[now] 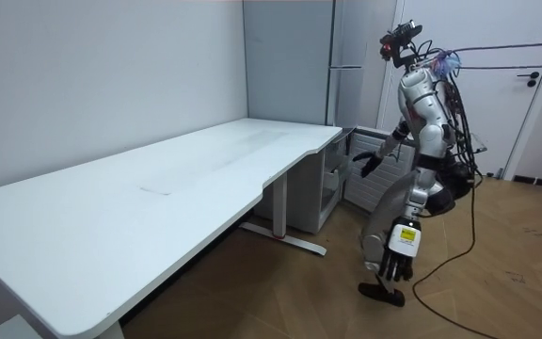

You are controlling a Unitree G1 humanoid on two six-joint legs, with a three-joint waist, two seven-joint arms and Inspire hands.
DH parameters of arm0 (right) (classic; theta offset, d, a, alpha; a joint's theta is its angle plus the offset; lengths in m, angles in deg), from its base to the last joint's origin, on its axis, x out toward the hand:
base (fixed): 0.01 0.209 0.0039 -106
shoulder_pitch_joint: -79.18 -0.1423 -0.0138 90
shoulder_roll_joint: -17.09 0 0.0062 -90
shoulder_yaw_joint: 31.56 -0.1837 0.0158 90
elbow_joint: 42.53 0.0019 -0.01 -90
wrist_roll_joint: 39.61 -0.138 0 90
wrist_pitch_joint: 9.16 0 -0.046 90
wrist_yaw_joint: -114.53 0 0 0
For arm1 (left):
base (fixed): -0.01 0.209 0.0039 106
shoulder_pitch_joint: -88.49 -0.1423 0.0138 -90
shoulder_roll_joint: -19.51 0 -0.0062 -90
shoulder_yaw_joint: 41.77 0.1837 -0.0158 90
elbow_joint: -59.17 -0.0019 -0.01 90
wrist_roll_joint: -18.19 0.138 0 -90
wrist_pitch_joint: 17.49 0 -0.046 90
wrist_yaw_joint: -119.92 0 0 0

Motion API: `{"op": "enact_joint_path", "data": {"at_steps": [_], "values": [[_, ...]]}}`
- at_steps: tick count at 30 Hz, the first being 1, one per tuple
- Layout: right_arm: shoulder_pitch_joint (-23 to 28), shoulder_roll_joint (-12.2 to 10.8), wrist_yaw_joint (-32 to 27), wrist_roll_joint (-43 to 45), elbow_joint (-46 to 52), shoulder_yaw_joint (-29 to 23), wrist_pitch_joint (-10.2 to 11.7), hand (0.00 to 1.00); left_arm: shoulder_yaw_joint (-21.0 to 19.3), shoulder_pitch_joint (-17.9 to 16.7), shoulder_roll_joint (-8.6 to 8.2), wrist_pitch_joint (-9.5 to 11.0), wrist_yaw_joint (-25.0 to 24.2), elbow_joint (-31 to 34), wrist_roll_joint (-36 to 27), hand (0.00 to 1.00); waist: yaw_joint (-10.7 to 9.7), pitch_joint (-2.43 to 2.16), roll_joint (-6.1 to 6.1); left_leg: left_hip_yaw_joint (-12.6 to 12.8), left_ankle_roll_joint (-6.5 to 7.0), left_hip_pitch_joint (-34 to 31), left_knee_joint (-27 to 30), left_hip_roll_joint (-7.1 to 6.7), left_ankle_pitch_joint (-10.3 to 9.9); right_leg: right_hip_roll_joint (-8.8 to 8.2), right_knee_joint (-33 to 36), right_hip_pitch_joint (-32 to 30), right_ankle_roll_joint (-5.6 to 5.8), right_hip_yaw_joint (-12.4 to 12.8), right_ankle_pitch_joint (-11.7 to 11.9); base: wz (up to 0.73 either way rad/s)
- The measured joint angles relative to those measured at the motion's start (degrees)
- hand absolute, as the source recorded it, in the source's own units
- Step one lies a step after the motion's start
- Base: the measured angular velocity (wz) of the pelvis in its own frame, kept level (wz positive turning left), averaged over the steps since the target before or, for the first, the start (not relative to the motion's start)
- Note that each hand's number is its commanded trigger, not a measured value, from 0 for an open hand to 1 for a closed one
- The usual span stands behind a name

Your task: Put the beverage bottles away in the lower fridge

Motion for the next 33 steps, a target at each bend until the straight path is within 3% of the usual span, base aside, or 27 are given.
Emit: {"op": "enact_joint_path", "data": {"at_steps": [4,11,18,21,24,33], "values": [[-3.86,1.15,-0.02,0.00,0.41,0.08,0.16,0.00,1.15,-0.44,2.56,-0.04,0.40,1.94,-0.03,0.00,-0.34,-0.03,0.31,0.37,0.05,-3.83,3.70,-0.55,-0.69,-1.34,5.16,-4.47,-0.48,0.74,-1.65,0.14],[-8.40,3.07,-0.66,0.69,3.47,0.19,-0.06,0.00,1.14,-0.75,3.01,-0.06,1.33,5.51,0.17,0.00,-0.51,-0.10,0.72,0.55,-0.14,-7.95,6.28,-0.63,-0.84,-2.41,8.55,-8.96,-0.88,1.23,-2.24,0.08],[-8.45,5.03,-1.75,4.82,6.52,0.40,-0.02,0.00,2.12,-0.96,4.07,-0.69,-0.32,7.02,2.83,0.00,-0.72,-0.21,3.00,1.41,0.71,-9.29,8.06,-0.56,-1.41,-3.22,10.57,-11.02,-0.32,2.16,-2.58,-0.02],[-8.81,5.55,-2.30,4.83,7.36,1.48,-0.28,0.00,1.98,-2.61,6.47,-0.70,-1.46,8.78,2.56,0.00,-0.86,-0.23,3.07,2.21,0.78,-9.01,7.74,-0.48,-1.36,-3.36,10.83,-11.56,-0.26,2.85,-2.53,-0.05],[-9.26,5.81,-2.30,4.66,7.95,2.64,-0.69,0.00,1.71,-4.00,7.67,-0.87,-1.95,8.94,2.60,0.00,-1.29,-0.26,3.11,2.65,0.72,-8.86,7.58,-0.25,-1.36,-3.28,10.93,-11.83,-0.52,3.19,-2.41,-0.03],[-9.50,5.88,-2.34,-0.03,7.37,4.51,-1.55,0.00,1.40,-10.45,7.83,-1.41,-3.15,13.01,2.46,0.00,-0.16,-0.09,2.65,2.38,-0.17,-5.47,3.03,0.25,0.01,-2.48,6.43,-8.37,-1.40,2.00,-1.28,-0.03]]}}
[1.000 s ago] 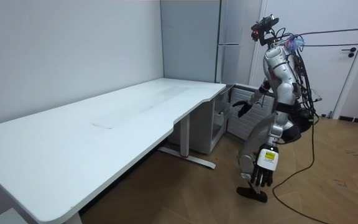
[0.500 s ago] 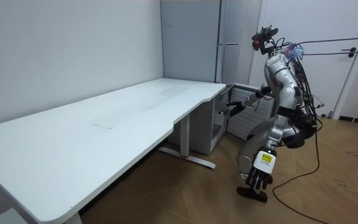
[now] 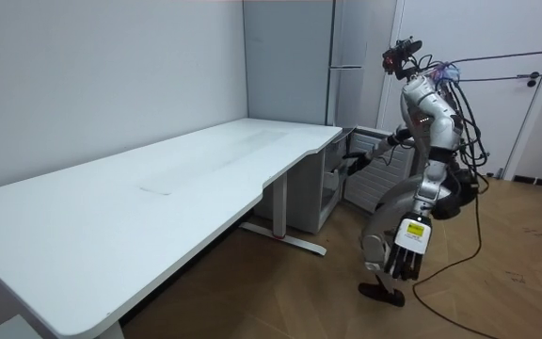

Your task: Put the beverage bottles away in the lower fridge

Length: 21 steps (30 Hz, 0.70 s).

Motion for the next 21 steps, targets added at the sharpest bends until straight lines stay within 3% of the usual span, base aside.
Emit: {"op": "enact_joint_path", "data": {"at_steps": [3,6,9,12,14,16,21], "values": [[0.00,-0.02,-0.28,-1.52,-1.04,0.81,-0.05,0.00,-0.34,-1.37,0.29,-0.18,-0.96,0.51,-0.07,0.00,0.69,0.16,-0.66,-0.41,-0.90,1.63,-2.87,-0.20,1.10,-0.04,-2.42,1.89,-0.63,-0.91,0.46,0.03],[-0.01,-0.12,-0.27,-1.74,-2.49,1.42,0.11,0.00,-1.15,-1.48,1.64,-0.19,-2.03,0.31,-0.44,0.00,2.07,0.21,-1.79,-1.39,-1.93,1.77,-4.41,-0.07,1.82,-0.18,-4.29,2.57,-1.77,-2.97,1.07,-0.02],[0.00,-0.26,-0.27,-2.14,-3.64,2.36,0.22,0.00,-1.88,-2.25,2.26,-0.03,-2.72,0.59,-1.77,0.00,3.58,0.23,-1.78,-2.84,-2.58,2.13,-4.59,0.79,1.87,-0.98,-5.77,4.36,-2.87,-6.79,1.28,-0.07],[0.00,0.43,-0.29,-2.16,-4.88,4.17,1.33,0.00,-2.45,-4.91,3.81,-0.70,-3.28,4.21,-1.97,0.00,5.57,0.23,-1.79,-3.43,-3.03,2.12,-4.81,0.97,2.15,-1.00,-6.11,4.89,-3.32,-7.75,1.20,0.06],[0.00,0.77,-0.30,-2.31,-5.29,4.26,1.95,0.00,-3.77,-7.06,3.83,-1.45,-3.32,5.90,-1.96,0.00,6.34,0.25,-1.83,-3.64,-3.30,2.04,-5.20,0.90,2.51,-1.36,-6.11,4.90,-3.55,-8.07,1.17,0.15],[0.00,1.45,-0.59,-4.11,-5.42,4.74,2.44,0.00,-4.35,-8.55,3.90,-3.14,-3.33,6.77,-1.99,0.00,7.08,0.35,-1.98,-3.82,-3.49,1.95,-6.23,0.45,3.40,-2.17,-6.23,4.91,-4.02,-8.72,1.19,0.23],[-0.02,1.72,-0.82,-6.46,-9.89,4.82,4.65,0.00,-4.44,-9.05,4.01,-4.01,-3.44,6.74,-3.00,0.00,9.35,0.48,-2.24,-7.12,-5.22,1.50,-8.22,-2.04,5.62,-4.62,-6.35,6.33,-5.37,-12.01,0.43,0.39]]}}
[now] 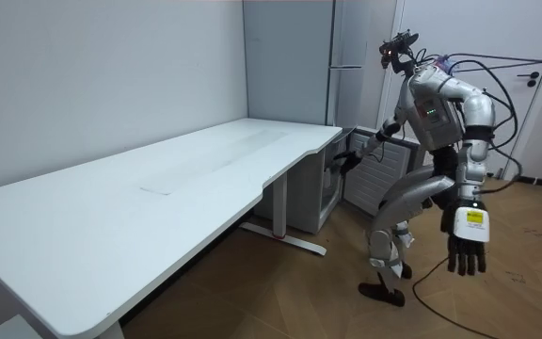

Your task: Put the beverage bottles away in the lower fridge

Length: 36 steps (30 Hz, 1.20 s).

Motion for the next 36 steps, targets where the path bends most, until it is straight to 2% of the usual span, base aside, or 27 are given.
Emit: {"op": "enact_joint_path", "data": {"at_steps": [3,8,12,15,17,19,21,25,36], "values": [[0.00,-0.04,0.00,-0.04,-1.75,0.01,0.45,0.00,0.01,-0.27,0.00,-0.60,-0.99,-0.65,0.03,0.00,1.48,0.27,-0.44,-1.20,-0.68,-0.33,-0.45,-0.14,1.03,-0.31,-0.14,0.46,-0.71,-1.61,-0.21,0.27],[0.00,-1.09,-0.02,-0.33,-3.81,0.08,0.56,0.00,-0.39,-0.30,0.11,-0.85,-1.46,-0.85,0.03,0.00,2.50,0.27,-0.37,-3.66,-1.92,-0.63,-1.15,-1.13,2.54,-1.25,-0.28,1.79,-1.33,-4.57,-1.06,0.24],[0.00,-1.06,-0.60,-0.27,-3.82,0.05,1.28,0.00,-1.65,-0.35,0.11,-0.79,-2.21,-0.70,0.62,0.00,4.01,0.21,-0.28,-4.21,-2.56,-1.56,-2.11,-1.18,3.18,-3.61,-0.49,1.87,-2.03,-7.92,-1.28,0.15],[-0.03,-0.93,-1.87,-0.26,-3.40,-0.11,1.64,0.00,-3.89,-0.35,0.12,-0.42,-2.57,-0.65,2.25,0.00,4.30,0.13,-0.20,-4.75,-3.04,-1.95,-3.11,-1.85,3.77,-4.67,-0.56,1.89,-2.37,-9.04,-1.37,0.25],[-0.50,-0.87,-2.66,-0.26,-3.38,-0.08,0.95,0.00,-4.39,-0.38,0.15,0.36,-2.61,-1.44,3.55,0.00,4.80,0.13,-0.20,-5.27,-3.04,-1.69,-3.25,-2.18,3.90,-4.75,-0.65,2.27,-2.56,-9.40,-1.33,0.11],[-0.78,-0.89,-3.26,-0.26,-3.38,1.02,-0.72,0.00,-4.57,-0.38,0.14,0.47,-2.93,-2.73,4.20,0.00,5.08,0.07,-0.10,-6.01,-3.48,-0.72,-3.45,-2.58,4.32,-4.78,-0.82,3.60,-2.59,-9.85,-1.46,0.02],[-0.78,-0.92,-3.49,-0.26,-3.38,1.82,-1.11,0.00,-5.08,-0.38,0.14,0.55,-3.36,-2.90,4.39,0.00,5.07,0.11,-0.16,-6.82,-3.05,-0.16,-4.02,-3.35,5.09,-5.10,-0.96,4.32,-2.55,-10.36,-1.60,0.14],[-0.91,-0.93,-3.55,-0.03,-3.37,2.19,-2.16,0.00,-5.11,-0.38,0.14,0.70,-3.71,-2.92,4.58,0.00,5.19,0.12,-0.18,-8.14,-3.19,0.08,-4.25,-4.13,5.28,-5.27,-1.28,5.20,-2.53,-11.28,-1.65,0.09],[-1.16,-0.89,-3.55,0.10,-3.37,2.76,-3.89,0.00,-5.10,-0.38,0.09,1.70,-3.82,-3.31,5.55,0.00,5.11,0.22,-0.35,-8.52,-2.95,0.67,-4.13,-4.51,5.47,-5.44,-1.45,6.04,-2.33,-11.58,-1.50,0.00]]}}
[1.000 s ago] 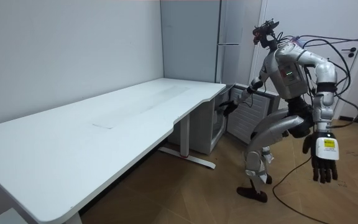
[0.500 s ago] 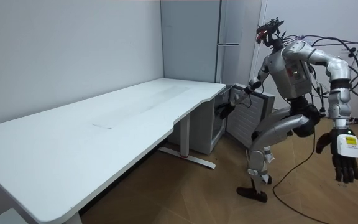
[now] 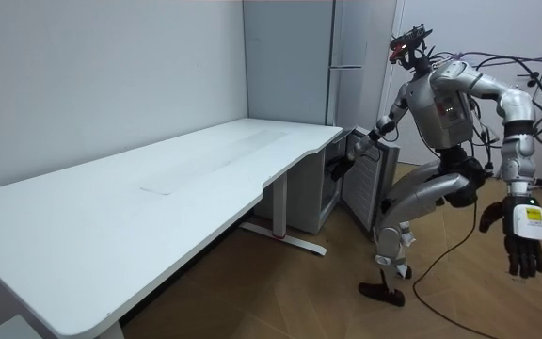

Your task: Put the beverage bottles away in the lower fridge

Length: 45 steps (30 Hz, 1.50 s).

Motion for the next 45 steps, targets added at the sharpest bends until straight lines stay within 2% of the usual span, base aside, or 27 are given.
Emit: {"op": "enact_joint_path", "data": {"at_steps": [4,8,12,14,16,20,22,24,27,29,31,32,33,36,37,41,43,45], "values": [[0.00,-0.02,0.01,0.38,-0.10,0.65,-2.00,0.00,0.00,0.01,0.00,0.51,-1.17,-1.34,-0.02,0.00,-0.28,0.02,0.00,-0.11,0.09,1.38,0.21,-0.23,-0.07,-0.10,-0.16,1.67,0.50,0.00,-0.14,0.00],[0.00,0.03,0.64,2.54,-0.66,0.52,-2.59,0.00,0.00,0.03,0.01,1.28,-1.98,-1.64,-0.10,0.00,-0.55,0.08,-0.08,0.05,0.23,1.55,0.30,-0.30,-0.09,-0.27,-0.33,1.86,0.92,-0.09,0.05,0.00],[0.00,0.05,5.73,6.46,-3.18,0.48,-4.07,0.00,0.02,0.02,0.00,1.42,-2.15,-2.25,-0.03,0.00,-1.27,0.55,-0.74,0.09,0.90,2.09,0.18,-0.38,-0.49,-0.21,-0.76,2.53,1.28,-0.09,0.15,0.00],[0.02,0.04,7.53,7.36,-4.02,0.51,-4.72,0.00,0.06,0.04,-0.01,1.42,-2.15,-2.61,-0.02,0.00,-1.50,0.60,-0.76,-0.12,1.12,2.70,-0.02,-0.34,-0.62,0.14,-1.40,3.24,1.59,-0.23,0.30,-0.04],[0.47,0.05,10.41,9.42,-5.21,0.55,-5.60,0.00,0.07,0.06,-0.05,1.42,-2.20,-3.09,-0.03,0.00,-1.68,0.59,-0.74,-0.18,1.44,4.17,-0.54,-0.17,-0.85,0.67,-2.52,4.91,2.07,-0.32,0.58,-0.09],[3.25,0.06,15.49,11.80,-5.20,0.43,-5.69,0.00,0.02,1.02,-1.15,1.46,-2.23,-3.81,0.00,0.00,-1.99,0.60,-0.72,-0.15,1.63,7.96,-2.42,0.34,-1.13,1.61,-5.35,9.12,3.02,-0.85,1.15,-0.06],[6.29,0.06,20.13,13.74,-4.05,0.40,-5.55,0.00,0.00,2.37,-1.89,1.68,-2.33,-5.74,0.01,0.00,-2.29,0.62,-0.92,-0.34,1.90,11.63,-4.31,0.61,-1.32,2.93,-8.09,12.93,3.89,-0.79,1.74,0.00],[8.01,0.07,22.67,14.10,-2.14,0.40,-5.37,0.00,0.00,3.02,-2.04,1.83,-2.69,-7.02,-0.02,0.00,-3.09,0.55,-1.17,-0.63,2.03,13.97,-5.53,0.79,-1.44,3.85,-10.05,15.41,4.37,-0.87,2.20,-0.02],[11.92,-0.79,24.69,16.94,0.33,0.41,-5.49,0.00,-0.24,5.99,-3.54,2.05,-2.67,-10.91,-0.02,0.00,-3.24,0.51,-1.68,-0.48,2.45,18.28,-7.72,1.66,-1.73,5.35,-13.76,20.09,5.11,-1.21,3.17,-0.12],[14.10,-1.66,26.67,19.20,2.15,0.38,-5.03,0.00,-0.59,6.27,-4.41,2.49,-2.67,-10.92,0.07,0.00,-4.06,0.22,-2.21,-0.48,2.52,20.92,-9.32,2.17,-1.80,6.51,-16.46,22.86,5.60,-1.30,3.93,-0.15],[18.83,-4.35,27.94,22.35,7.07,-0.77,-3.24,0.00,-1.22,7.25,-5.39,2.97,-2.55,-12.10,0.20,0.00,-5.00,-0.50,-3.30,-0.34,2.58,25.14,-12.19,2.95,-1.80,8.36,-20.89,27.25,6.24,-1.27,5.27,-0.18],[20.22,-4.95,28.38,23.07,8.46,-0.79,-3.16,0.00,-1.22,7.44,-5.54,3.19,-2.55,-12.48,0.23,0.00,-5.24,-0.78,-3.64,-0.14,2.59,26.32,-12.92,3.14,-1.81,8.64,-21.89,28.43,6.34,-1.38,5.57,-0.22],[22.98,-5.70,29.15,25.16,11.01,-0.84,-3.17,0.00,-1.56,7.98,-6.15,3.65,-2.55,-13.41,1.39,0.00,-5.66,-1.33,-4.03,0.37,2.70,28.78,-14.34,3.70,-1.94,9.50,-24.21,30.89,6.75,-1.28,6.17,-0.16],[28.58,-6.97,30.36,29.71,16.83,-1.47,-3.19,0.00,-1.73,8.60,-8.08,4.88,-2.37,-15.56,1.84,0.00,-7.74,-1.90,-4.48,1.28,2.95,35.42,-19.01,3.87,-1.75,10.84,-29.54,37.02,7.97,-0.60,7.64,-0.17],[30.67,-7.21,30.94,32.12,19.43,-2.54,-3.19,0.00,-2.27,8.66,-9.15,5.17,-2.35,-16.92,2.37,0.00,-8.18,-2.04,-4.51,2.05,3.05,38.03,-20.78,4.00,-1.70,11.31,-31.49,39.21,8.40,0.09,8.24,-0.30],[37.90,-7.47,30.74,35.83,29.31,-3.98,-4.46,0.00,-3.33,8.31,-10.52,5.14,-2.33,-18.92,3.60,0.00,-9.97,-2.33,-4.80,4.21,3.41,44.44,-25.71,4.00,-1.46,12.22,-35.66,44.03,9.37,1.74,9.32,-0.26],[42.60,-7.43,30.90,36.73,37.15,-5.14,-6.32,0.00,-5.24,7.99,-11.45,5.18,-2.33,-19.50,4.01,0.00,-11.13,-2.41,-5.00,6.05,3.61,47.63,-28.66,3.88,-1.11,12.29,-37.18,45.59,9.83,3.21,9.67,-0.33],[44.46,-7.22,30.98,38.49,40.75,-5.23,-7.83,0.00,-6.72,7.96,-12.13,5.26,-2.30,-20.54,4.05,0.00,-12.10,-2.41,-5.04,7.10,3.68,51.06,-31.06,3.63,-0.85,12.40,-38.29,47.79,10.20,4.36,9.93,-0.30]]}}
